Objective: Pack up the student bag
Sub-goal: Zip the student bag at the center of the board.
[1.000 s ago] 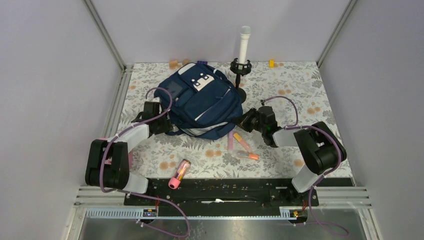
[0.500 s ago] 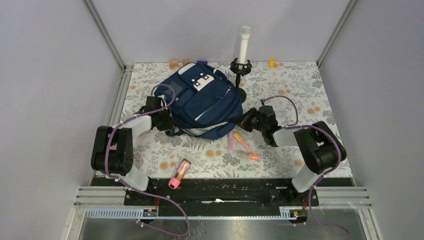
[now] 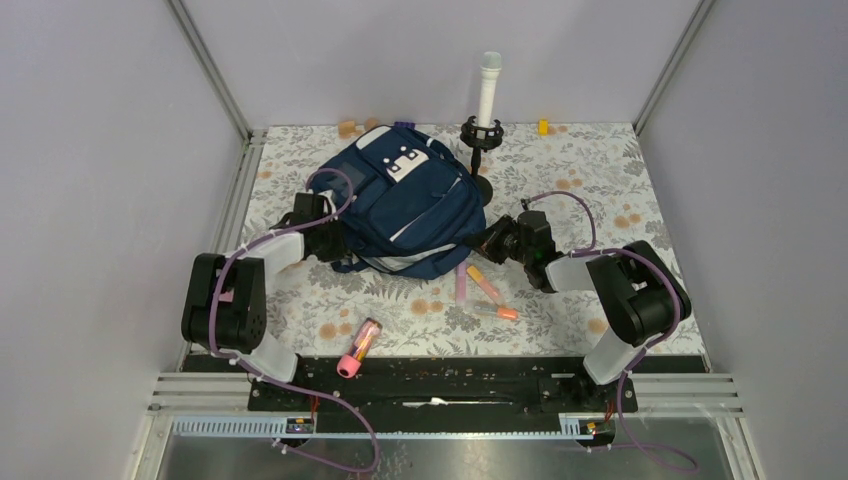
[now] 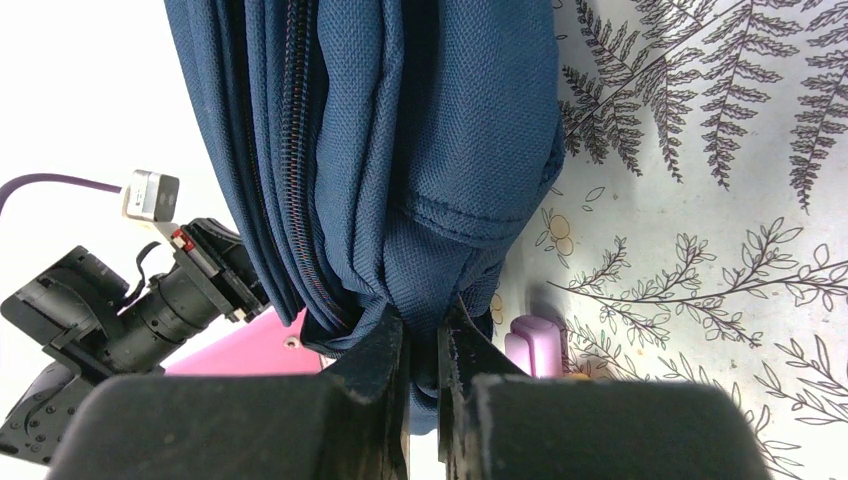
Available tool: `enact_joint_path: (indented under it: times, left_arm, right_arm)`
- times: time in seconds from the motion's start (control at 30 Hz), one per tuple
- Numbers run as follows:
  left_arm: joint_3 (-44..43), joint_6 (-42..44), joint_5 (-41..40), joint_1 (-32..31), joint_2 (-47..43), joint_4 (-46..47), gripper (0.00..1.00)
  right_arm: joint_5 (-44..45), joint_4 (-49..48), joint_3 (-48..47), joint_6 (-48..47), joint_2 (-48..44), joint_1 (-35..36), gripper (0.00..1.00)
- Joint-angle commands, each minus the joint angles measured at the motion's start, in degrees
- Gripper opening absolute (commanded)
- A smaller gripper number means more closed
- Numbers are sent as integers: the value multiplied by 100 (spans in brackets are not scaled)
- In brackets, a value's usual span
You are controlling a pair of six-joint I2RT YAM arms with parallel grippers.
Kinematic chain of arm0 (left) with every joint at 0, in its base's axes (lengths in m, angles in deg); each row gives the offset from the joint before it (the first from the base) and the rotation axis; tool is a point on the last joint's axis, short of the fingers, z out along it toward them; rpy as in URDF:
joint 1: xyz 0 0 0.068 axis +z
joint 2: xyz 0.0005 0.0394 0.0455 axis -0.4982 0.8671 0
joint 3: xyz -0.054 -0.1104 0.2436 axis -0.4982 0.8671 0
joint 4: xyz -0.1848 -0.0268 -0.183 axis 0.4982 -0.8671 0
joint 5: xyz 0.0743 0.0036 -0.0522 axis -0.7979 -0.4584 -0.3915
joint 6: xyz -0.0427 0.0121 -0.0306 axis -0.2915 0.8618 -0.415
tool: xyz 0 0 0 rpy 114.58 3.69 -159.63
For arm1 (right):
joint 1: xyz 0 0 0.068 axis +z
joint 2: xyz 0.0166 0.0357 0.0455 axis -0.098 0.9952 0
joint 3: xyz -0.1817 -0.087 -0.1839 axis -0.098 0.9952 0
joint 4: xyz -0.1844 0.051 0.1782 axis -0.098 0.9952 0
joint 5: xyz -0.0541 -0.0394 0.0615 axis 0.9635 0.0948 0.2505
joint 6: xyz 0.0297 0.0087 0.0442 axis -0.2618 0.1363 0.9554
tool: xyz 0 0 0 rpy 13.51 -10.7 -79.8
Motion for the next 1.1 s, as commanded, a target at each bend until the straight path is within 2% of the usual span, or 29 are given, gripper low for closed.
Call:
enact_joint_path:
  times: [0.0, 0.1, 0.5, 1.07]
  left_arm:
    - [70, 72, -212, -160, -541, 64, 0]
    - [72, 1, -423, -335, -797, -83, 0]
    - [295, -193, -432, -906, -1600, -346, 0]
    - [77, -635, -626, -1978, -1355, -108, 0]
  right_arm:
    - [403, -738, -206, 111, -24, -112, 0]
    - [503, -815, -82, 114, -89, -112, 0]
    - [650, -1012, 101, 200, -104, -88, 0]
    - [1105, -1084, 289, 247, -137, 406, 0]
